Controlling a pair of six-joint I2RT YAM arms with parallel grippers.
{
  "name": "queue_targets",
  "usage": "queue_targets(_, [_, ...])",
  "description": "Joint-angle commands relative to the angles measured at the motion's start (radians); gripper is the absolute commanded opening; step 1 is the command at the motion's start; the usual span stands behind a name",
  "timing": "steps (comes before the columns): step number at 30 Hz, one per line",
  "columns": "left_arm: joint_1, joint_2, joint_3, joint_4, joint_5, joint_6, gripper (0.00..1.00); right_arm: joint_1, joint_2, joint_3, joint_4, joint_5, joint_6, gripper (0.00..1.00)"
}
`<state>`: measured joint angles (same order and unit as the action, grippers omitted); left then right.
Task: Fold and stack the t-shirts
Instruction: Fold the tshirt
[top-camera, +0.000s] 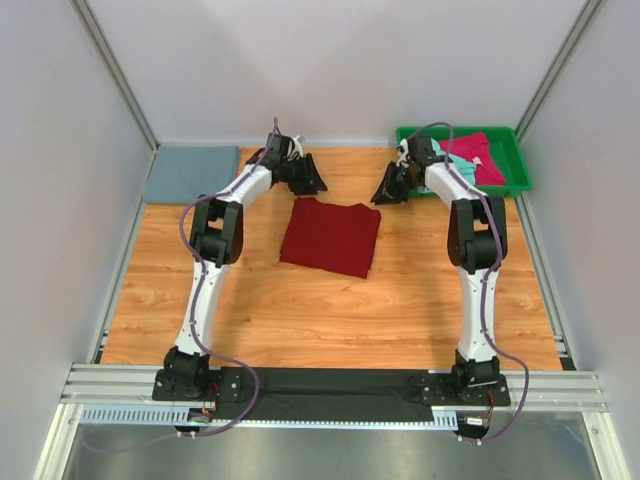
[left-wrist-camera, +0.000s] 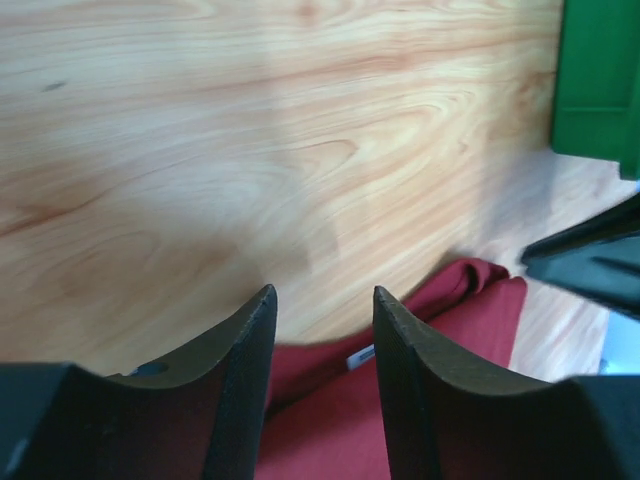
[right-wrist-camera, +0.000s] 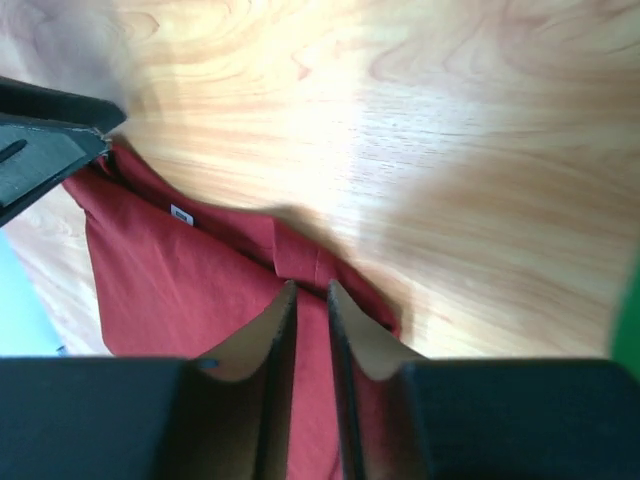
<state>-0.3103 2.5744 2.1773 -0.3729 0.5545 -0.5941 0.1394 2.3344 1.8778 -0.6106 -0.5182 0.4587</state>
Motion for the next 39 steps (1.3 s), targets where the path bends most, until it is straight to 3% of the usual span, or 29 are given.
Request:
queue_targets(1, [0.004, -0.101, 0.059, -0.141, -0.049, 0.085, 0.51, -0.006, -0.03, 0.102, -0.122, 0.09, -0.075, 0.22])
queue_targets(4, [0.004, -0.244, 0.033, -0.26, -0.157, 0.169, 0.54, -0.004, -0.072, 0.187, -0.234, 0.136, -0.103, 0.38])
queue_targets(6, [0.005, -0.381, -0.065, -0.291, -0.205, 0.232, 0.57, 0.0, -0.127, 0.193, -0.294, 0.144, -0.11, 0.44])
queue_targets(7, [0.005, -0.428, -0.167, -0.296, -0.214, 0.256, 0.59, 0.011, -0.148, 0.181, -0.307, 0.139, -0.114, 0.5])
queue_targets(11, [0.005, -0.697, -0.442, -0.32, -0.297, 0.329, 0.59, 0.084, -0.306, 0.002, -0.304, 0.118, -0.158, 0.57])
queue_targets(16, [0.005, -1.003, -0.831, -0.264, -0.311, 0.227, 0.56, 0.241, -0.414, -0.212, -0.175, 0.083, -0.106, 0.37])
queue_targets(22, [0.005, -1.305, -1.13, -0.27, -0.283, 0.038, 0.54, 0.367, -0.354, -0.272, -0.114, 0.129, -0.103, 0.33])
queue_targets(27, [0.005, -1.536, -1.267, -0.283, -0.258, -0.044, 0.53, 0.359, -0.336, -0.362, -0.107, 0.213, -0.136, 0.29])
queue_targets(31, [0.005, -1.661, -1.263, -0.388, -0.327, -0.036, 0.54, 0.37, -0.449, -0.452, -0.132, 0.367, -0.236, 0.29])
queue_targets(35, [0.005, -1.741, -1.234, -0.492, -0.416, -0.062, 0.57, 0.434, -0.555, -0.45, -0.149, 0.504, -0.313, 0.44])
queue_targets(36, [0.005, -1.755, -1.22, -0.506, -0.451, -0.079, 0.58, 0.481, -0.572, -0.447, -0.149, 0.548, -0.342, 0.55])
queue_targets(38, [0.007, -1.793, -1.206, -0.549, -0.514, -0.101, 0.58, 0.54, -0.621, -0.466, -0.112, 0.65, -0.385, 0.66])
queue_targets(39, [0.005, -1.804, -1.185, -0.569, -0.54, -0.125, 0.58, 0.608, -0.638, -0.482, -0.091, 0.696, -0.444, 0.76])
